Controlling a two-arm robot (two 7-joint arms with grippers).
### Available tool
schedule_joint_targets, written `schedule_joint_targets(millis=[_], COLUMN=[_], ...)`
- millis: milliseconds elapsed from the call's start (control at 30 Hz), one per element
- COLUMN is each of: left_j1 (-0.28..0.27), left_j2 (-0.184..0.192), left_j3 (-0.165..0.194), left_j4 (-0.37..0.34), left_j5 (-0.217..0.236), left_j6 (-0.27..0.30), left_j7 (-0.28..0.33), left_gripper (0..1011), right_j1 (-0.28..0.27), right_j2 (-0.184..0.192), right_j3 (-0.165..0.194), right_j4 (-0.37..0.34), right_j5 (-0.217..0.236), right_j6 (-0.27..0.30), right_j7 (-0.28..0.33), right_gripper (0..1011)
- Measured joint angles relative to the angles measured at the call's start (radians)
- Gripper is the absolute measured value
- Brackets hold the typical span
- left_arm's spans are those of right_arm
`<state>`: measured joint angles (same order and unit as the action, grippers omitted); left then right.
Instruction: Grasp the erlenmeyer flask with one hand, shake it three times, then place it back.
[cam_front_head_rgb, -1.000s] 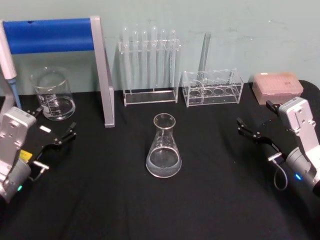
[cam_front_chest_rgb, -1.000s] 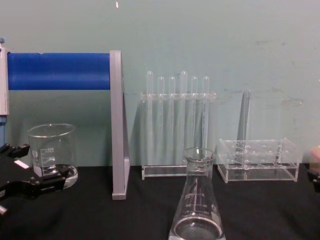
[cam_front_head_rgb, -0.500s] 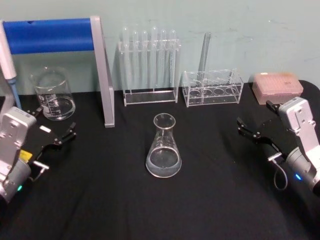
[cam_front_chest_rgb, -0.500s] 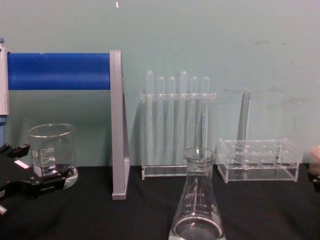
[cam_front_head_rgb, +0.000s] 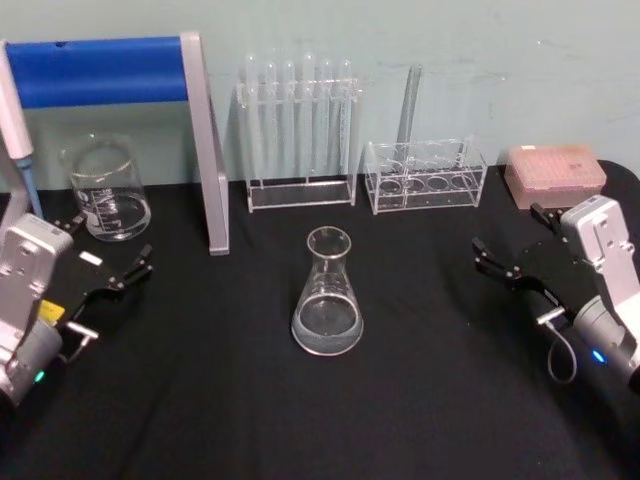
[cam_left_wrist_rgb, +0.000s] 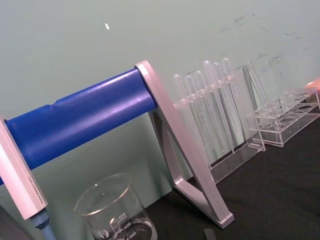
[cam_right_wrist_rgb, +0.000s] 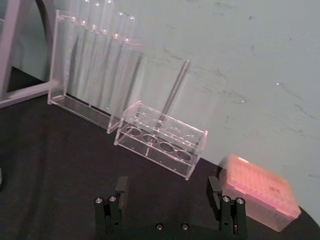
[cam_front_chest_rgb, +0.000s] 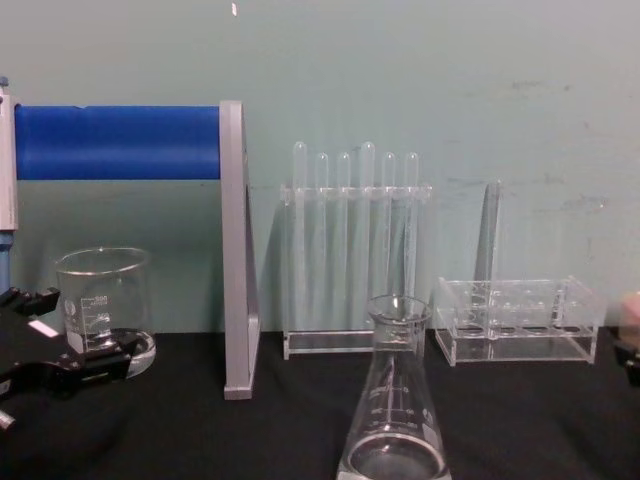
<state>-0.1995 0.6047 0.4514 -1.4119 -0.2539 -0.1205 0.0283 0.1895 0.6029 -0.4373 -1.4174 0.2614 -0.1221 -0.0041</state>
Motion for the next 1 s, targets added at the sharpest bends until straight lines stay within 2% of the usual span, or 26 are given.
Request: schedule_joint_targets(millis=[233,500,733,1000], left_j1=[0.0,0.0,0.0,0.0], left_j2=[0.0,0.0,0.0,0.0], left_j3=[0.0,0.0,0.0,0.0], left_j4=[0.0,0.0,0.0,0.0], left_j5=[0.0,0.0,0.0,0.0], left_j6=[0.0,0.0,0.0,0.0], left_j7=[0.0,0.0,0.0,0.0], left_gripper=[1001,1001,1001,1001], right_j1=[-0.034,-0.088,-0.106,-0.096], right_j2=[0.008,0.015,0.003,-0.042], right_j3=[0.027,0.046,0.041,0.022], right_j4=[-0.041,-0.107,-0.129,-0.127], right_j5=[0.045,0.149,0.182,0.189], right_j6=[0.003,0.028,0.029,0.016], right_j7=[0.063,0.202,0.274,0.337], right_gripper=[1003,1003,1003,1003])
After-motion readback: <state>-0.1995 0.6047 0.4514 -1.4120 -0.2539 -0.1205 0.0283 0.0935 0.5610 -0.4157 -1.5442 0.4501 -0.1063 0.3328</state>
